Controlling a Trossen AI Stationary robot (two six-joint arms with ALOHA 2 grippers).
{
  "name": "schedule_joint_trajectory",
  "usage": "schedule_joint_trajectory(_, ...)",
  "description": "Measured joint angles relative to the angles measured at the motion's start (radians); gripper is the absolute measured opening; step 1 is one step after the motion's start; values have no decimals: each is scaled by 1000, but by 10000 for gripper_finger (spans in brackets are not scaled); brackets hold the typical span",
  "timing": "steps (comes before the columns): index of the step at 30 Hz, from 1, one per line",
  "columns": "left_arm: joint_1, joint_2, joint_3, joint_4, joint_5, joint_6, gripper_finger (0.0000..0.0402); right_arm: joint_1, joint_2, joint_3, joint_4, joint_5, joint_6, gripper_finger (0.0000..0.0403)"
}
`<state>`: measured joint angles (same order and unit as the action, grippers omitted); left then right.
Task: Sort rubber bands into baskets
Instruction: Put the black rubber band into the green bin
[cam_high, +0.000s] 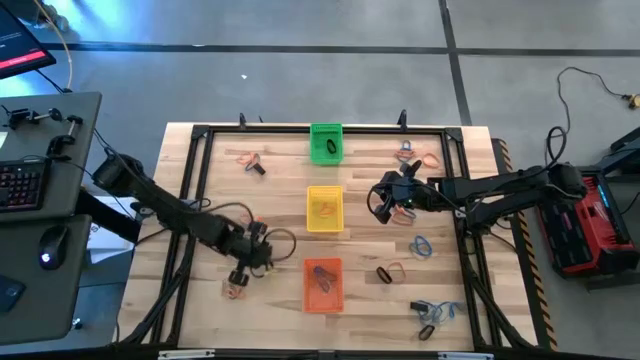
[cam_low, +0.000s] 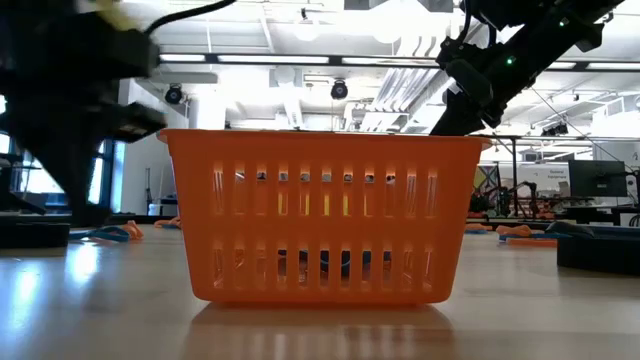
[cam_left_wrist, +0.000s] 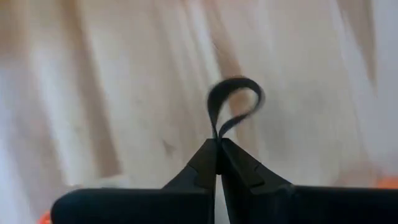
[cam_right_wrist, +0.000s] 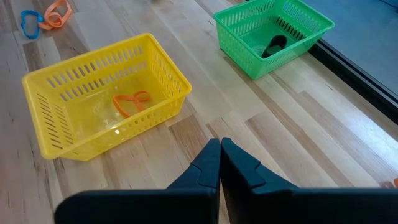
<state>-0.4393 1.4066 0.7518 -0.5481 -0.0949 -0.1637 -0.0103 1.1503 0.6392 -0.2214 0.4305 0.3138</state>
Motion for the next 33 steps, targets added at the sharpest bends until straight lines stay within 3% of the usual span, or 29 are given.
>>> schedule_joint_trajectory(3, 76, -27, 35, -7, -36, -10, 1, 0, 0, 0, 0, 0, 0, 0)
schedule_joint_trajectory(8, 231, -50, 99, -4, -218, 63, 1, 0, 0, 0, 3, 0, 0, 0)
schedule_joint_trajectory(11, 353, -46, 140, 34, -249, 119, 1, 0, 0, 0, 4, 0, 0, 0)
schedule_joint_trajectory(20, 672, 30, 302, 126, -145, 360, 1, 0, 0, 0, 9, 0, 2, 0)
schedule_joint_trajectory(33, 885, 411, 716, 38, 12, 573, 1, 0, 0, 0, 9, 0, 9, 0)
